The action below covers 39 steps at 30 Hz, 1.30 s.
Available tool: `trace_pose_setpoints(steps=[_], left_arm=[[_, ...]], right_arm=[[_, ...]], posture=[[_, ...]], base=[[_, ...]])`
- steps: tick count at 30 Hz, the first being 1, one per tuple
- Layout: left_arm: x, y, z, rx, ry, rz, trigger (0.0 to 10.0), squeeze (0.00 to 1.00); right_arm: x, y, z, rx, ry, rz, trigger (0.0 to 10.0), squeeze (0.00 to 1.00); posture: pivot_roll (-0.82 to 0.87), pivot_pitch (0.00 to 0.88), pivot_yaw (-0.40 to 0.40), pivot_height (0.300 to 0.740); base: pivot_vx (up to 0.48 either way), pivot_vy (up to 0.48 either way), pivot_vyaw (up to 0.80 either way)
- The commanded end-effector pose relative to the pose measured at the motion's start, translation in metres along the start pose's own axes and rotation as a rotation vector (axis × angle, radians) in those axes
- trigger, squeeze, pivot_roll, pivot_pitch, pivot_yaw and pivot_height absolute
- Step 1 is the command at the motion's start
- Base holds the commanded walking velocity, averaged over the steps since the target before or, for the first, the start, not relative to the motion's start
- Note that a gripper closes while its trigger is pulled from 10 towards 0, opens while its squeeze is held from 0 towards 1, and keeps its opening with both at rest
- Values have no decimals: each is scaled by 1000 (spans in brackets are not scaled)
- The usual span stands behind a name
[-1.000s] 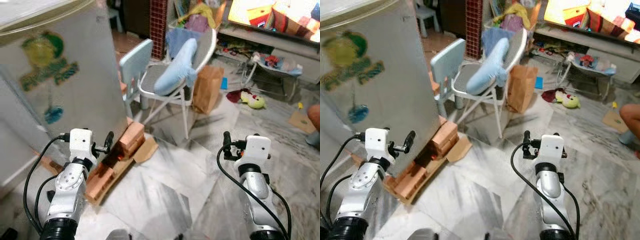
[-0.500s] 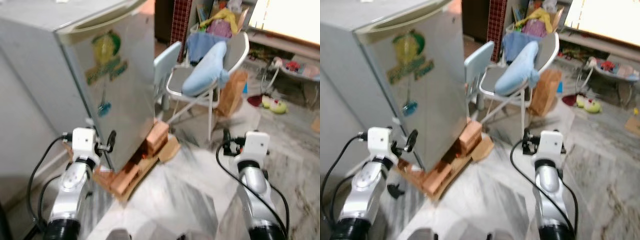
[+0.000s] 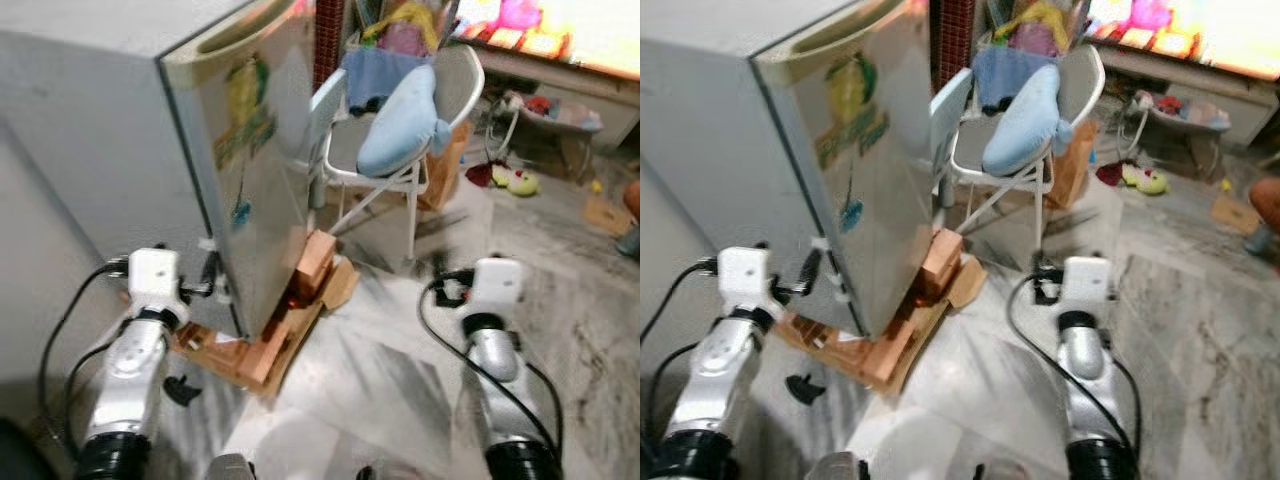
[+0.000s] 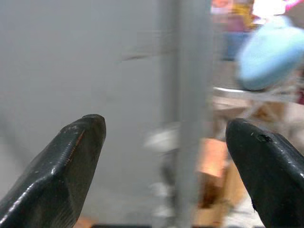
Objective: Restocking fridge
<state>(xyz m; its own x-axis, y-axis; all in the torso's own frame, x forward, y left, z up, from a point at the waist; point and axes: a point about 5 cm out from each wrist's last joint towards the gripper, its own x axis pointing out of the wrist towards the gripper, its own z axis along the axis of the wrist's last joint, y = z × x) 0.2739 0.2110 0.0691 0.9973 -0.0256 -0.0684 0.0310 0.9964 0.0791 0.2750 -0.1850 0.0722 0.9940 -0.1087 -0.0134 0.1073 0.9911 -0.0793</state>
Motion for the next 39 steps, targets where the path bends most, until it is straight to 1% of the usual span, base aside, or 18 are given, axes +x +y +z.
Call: trace_pose_setpoints(steps=[1, 9, 12, 15, 22, 32, 34, 37, 39], left_arm=[[1, -8, 1, 1, -8, -17, 10000, 0], [1, -12, 3, 4, -31, -59, 10000, 0], [0, -12, 3, 3, -29, -55, 10000, 0], [0, -12, 3, 2, -29, -54, 10000, 0], [-1, -12, 2, 2, -31, -49, 10000, 0], [-3, -6, 0, -1, -22, -4, 10000, 0], [-1, -2, 1, 2, -26, 15, 10000, 0], [7, 10, 3, 1, -25, 82, 10000, 0], [9, 12, 4, 6, -26, 94, 10000, 0]], right_arm=[[0, -10, -1, -9, 7, -28, 10000, 0], [0, -7, -1, -17, 3, -19, 10000, 0], [-1, -7, -1, -19, 2, -16, 10000, 0], [-1, -7, -1, -19, 1, -15, 10000, 0], [-1, -6, -1, -22, 1, -12, 10000, 0], [-3, -6, -2, -27, 6, -3, 10000, 0], [-3, -6, -2, -27, 7, -1, 10000, 0], [-5, -4, -2, -27, 11, 15, 10000, 0], [-6, -4, -2, -27, 11, 19, 10000, 0]], posture=[[19, 0, -39, 740], [18, 0, -36, 740], [17, 0, -36, 740], [18, 0, -36, 740], [20, 2, -38, 740], [24, 15, -49, 740], [24, 21, -54, 740], [18, 31, -60, 740], [14, 35, -60, 740]], base=[[0, 0, -694], [0, 0, -787], [268, 350, -800], [0, 215, -800], [0, 0, 0], [0, 0, 0], [0, 0, 0], [0, 0, 0], [0, 0, 0]])
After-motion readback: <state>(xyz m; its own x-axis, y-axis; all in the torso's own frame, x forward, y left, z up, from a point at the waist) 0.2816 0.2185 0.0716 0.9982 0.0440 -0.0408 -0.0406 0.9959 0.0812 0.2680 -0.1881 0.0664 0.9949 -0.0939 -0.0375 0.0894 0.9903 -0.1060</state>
